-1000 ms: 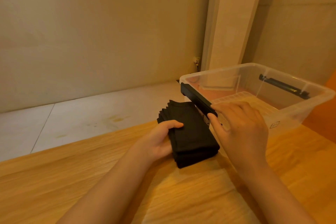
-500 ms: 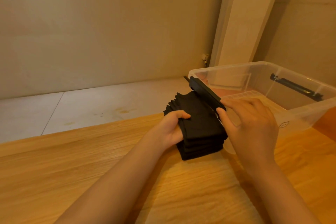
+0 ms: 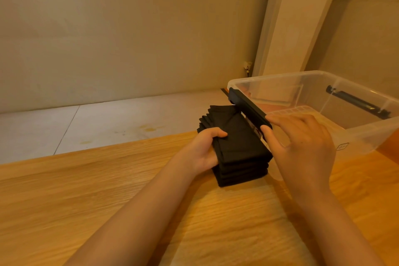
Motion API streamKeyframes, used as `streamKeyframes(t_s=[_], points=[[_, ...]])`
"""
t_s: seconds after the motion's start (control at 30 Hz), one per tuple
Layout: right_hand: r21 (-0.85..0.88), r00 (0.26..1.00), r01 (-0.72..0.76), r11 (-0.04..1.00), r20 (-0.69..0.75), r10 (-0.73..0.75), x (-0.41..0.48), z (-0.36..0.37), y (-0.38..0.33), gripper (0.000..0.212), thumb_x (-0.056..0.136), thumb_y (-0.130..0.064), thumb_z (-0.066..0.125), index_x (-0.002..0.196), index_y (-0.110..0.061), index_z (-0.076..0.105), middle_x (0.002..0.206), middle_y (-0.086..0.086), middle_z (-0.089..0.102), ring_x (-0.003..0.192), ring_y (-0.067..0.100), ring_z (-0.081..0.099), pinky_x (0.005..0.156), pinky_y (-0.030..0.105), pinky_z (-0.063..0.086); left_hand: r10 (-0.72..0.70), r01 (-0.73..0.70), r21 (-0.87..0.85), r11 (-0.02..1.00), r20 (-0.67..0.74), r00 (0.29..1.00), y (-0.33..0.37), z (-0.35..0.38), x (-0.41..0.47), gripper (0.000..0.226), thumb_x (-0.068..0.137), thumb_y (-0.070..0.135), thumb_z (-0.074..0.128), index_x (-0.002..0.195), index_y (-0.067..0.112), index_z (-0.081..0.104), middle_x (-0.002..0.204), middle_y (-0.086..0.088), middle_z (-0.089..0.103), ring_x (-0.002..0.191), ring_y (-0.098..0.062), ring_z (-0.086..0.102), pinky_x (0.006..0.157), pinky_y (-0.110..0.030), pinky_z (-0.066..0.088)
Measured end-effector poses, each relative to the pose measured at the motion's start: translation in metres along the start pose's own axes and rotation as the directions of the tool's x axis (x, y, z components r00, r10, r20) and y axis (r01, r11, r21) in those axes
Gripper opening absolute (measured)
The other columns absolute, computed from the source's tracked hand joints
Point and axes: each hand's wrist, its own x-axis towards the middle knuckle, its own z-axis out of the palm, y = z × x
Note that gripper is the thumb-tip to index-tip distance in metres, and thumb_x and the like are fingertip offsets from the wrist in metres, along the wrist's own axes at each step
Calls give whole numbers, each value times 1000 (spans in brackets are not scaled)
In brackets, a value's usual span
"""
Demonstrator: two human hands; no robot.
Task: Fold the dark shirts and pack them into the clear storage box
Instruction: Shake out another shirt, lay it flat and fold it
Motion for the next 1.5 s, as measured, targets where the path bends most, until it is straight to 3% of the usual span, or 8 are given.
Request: streamKeyframes(t_s=[0.13,0.27,0.63,0.8,0.9,1.13,1.3,1.5], points=[[8,1000,-12,1000,7,12,0,0,-1,25,84,-26,72,105,-12,72,98,7,71,94,25,64,71,41,53,69,-47,227,973,-92,993,7,4,5,31,90,12,62,120,7,57,109,-13,69,98,-26,68,85,-38,56],[6,1000,-16,1000,8,16,1,-1,-1,26,84,-27,72,105,-13,72,98,6,71,94,25,64,71,40,53,215,-116,524,844,-132,968,10,4,11,77,71,32,78,137,14,42,130,-8,57,115,-25,59,97,-43,51],[6,1000,-11,1000,-7,11,0,-3,-4,25,80,-22,77,102,-12,73,97,8,70,96,26,62,71,39,52,611,-375,828,416,51,790,21,-26,15,62,95,10,57,149,23,29,143,0,43,131,-16,42,98,-27,44],[-50,994,113,992,22,-112,-3,-3,-19,14,84,-20,71,98,-16,73,97,-1,71,106,20,54,100,41,33,808,-427,883,-195,392,441,5,-33,-5,38,99,16,45,137,21,46,140,6,46,132,-7,36,112,-28,30],[-78,981,168,983,108,-159,-7,0,-27,8,85,-21,67,89,-20,73,88,-6,71,107,19,56,109,43,25,555,-398,781,-481,622,552,-7,-39,-11,34,99,22,43,130,23,54,139,10,50,136,-4,33,115,-28,23],[-25,914,245,969,339,-222,-21,14,-46,31,88,-32,46,91,-18,74,94,-3,71,103,18,62,110,39,28,522,-337,827,-450,550,652,-15,-60,-9,53,96,46,28,142,25,43,149,9,39,138,-1,25,113,-19,11],[-84,837,233,969,525,-155,-44,35,-56,54,75,-55,69,112,-16,71,114,4,70,108,19,66,89,32,52,568,-352,833,-428,550,612,2,-52,-5,39,94,30,28,121,21,54,150,8,38,141,-4,23,117,-30,18],[-158,804,213,964,590,-81,-61,44,-55,76,79,-66,29,126,-18,64,131,8,61,124,37,53,101,49,30,451,-206,768,-606,545,707,21,-43,15,47,104,37,28,150,27,26,155,6,30,145,-10,15,119,-32,9]])
